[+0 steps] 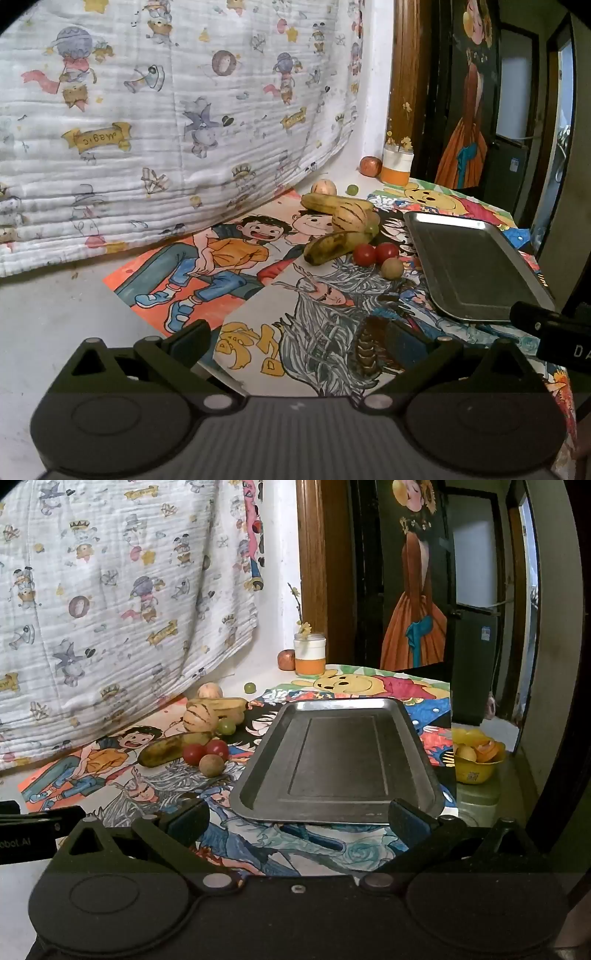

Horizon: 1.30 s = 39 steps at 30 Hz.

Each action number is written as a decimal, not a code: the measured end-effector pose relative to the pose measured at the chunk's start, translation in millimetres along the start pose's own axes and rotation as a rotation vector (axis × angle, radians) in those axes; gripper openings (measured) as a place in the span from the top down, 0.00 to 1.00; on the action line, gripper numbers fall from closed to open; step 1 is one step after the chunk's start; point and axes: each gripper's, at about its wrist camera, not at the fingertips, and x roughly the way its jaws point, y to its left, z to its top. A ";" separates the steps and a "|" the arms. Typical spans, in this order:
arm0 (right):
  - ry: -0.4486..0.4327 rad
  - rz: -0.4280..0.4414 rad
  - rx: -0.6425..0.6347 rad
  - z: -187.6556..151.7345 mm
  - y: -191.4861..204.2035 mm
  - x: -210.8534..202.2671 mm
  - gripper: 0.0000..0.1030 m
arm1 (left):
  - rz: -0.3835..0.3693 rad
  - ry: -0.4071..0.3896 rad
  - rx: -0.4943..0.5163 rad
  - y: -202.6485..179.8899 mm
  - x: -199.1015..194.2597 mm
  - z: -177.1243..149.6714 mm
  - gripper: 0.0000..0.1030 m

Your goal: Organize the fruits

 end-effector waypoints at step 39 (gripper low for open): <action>0.038 0.001 0.010 -2.1 -0.2 6.9 0.00 | 0.003 0.024 -0.005 2.6 5.3 -4.0 0.00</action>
